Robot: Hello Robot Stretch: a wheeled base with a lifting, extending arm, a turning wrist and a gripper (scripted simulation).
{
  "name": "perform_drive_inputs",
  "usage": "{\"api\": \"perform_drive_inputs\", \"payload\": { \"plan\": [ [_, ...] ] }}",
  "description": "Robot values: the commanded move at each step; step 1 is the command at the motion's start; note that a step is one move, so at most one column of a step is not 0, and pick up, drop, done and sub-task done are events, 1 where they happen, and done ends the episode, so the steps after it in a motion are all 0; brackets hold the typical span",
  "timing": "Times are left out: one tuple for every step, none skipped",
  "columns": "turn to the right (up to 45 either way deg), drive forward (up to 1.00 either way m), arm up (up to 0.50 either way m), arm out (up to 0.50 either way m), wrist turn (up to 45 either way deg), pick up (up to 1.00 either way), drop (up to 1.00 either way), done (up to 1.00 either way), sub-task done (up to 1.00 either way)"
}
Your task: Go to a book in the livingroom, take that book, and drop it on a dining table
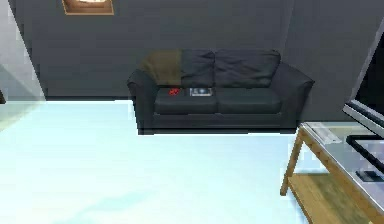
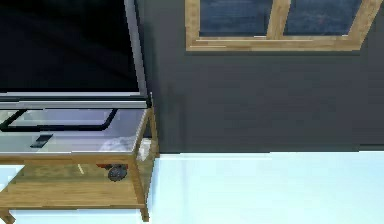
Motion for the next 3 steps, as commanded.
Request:
{"api": "perform_drive_inputs", "payload": {
  "plan": [
    [0.0, 0.5, 0.0, 0.0, 0.0, 0.0, 0.0, 0.0, 0.0],
    [-12.0, 0.0, 0.0, 0.0, 0.0, 0.0, 0.0, 0.0, 0.0],
    [0.0, 1.0, 0.0, 0.0, 0.0, 0.0, 0.0, 0.0, 0.0]
  ]
}}
